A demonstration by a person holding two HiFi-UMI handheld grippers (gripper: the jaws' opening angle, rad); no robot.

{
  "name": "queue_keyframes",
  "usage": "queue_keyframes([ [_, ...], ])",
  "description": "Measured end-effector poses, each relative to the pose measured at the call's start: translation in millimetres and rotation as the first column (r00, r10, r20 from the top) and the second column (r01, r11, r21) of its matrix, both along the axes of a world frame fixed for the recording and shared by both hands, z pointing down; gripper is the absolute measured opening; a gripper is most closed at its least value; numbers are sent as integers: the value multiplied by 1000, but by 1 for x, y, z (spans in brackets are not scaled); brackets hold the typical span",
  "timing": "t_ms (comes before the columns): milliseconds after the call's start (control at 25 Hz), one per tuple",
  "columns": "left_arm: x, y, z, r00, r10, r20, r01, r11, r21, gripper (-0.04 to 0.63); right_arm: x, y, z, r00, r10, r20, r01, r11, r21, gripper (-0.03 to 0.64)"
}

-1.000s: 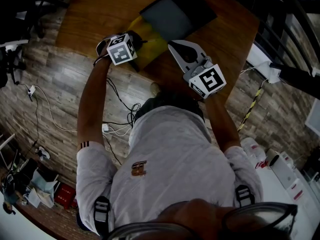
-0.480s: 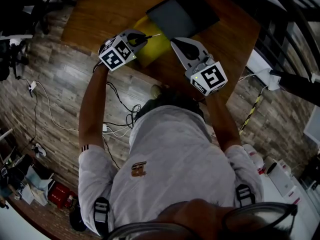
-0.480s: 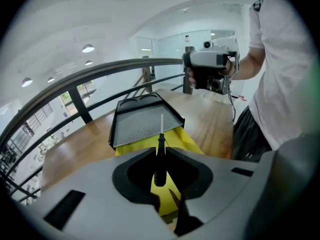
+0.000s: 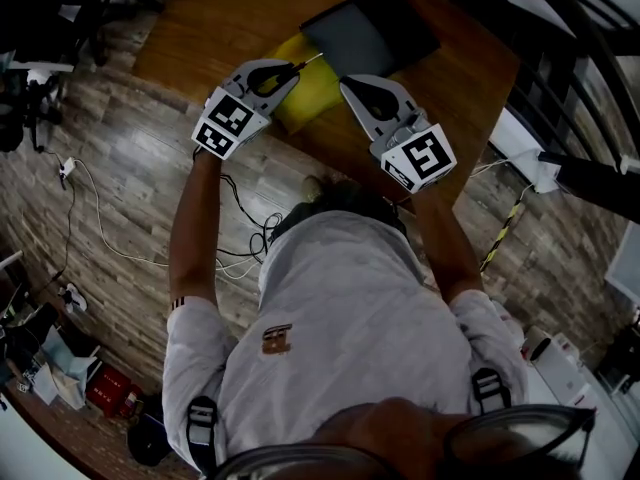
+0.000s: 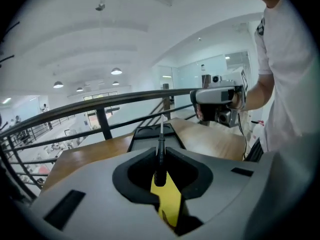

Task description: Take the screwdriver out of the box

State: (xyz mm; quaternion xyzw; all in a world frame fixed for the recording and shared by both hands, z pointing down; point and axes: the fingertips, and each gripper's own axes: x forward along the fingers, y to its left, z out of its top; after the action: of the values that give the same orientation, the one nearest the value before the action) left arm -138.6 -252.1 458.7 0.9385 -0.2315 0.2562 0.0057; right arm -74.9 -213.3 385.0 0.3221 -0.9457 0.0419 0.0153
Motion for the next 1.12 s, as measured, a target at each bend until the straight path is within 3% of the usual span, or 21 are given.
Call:
queue_keyframes([
  [280,3,27,-49,969,-94,-228,103,994,26,74,-3,20,-17,1000,-17,15,17,999,32,32],
  [560,4,56,-92,908,-133,-398,181,980,85,74,-8,41,-36,998,-39,38,37,997,66,32],
  [1120,-16,99,-129,800,-194,-568,312,943,116,74,-20,70,-47,996,-52,74,47,997,66,32],
])
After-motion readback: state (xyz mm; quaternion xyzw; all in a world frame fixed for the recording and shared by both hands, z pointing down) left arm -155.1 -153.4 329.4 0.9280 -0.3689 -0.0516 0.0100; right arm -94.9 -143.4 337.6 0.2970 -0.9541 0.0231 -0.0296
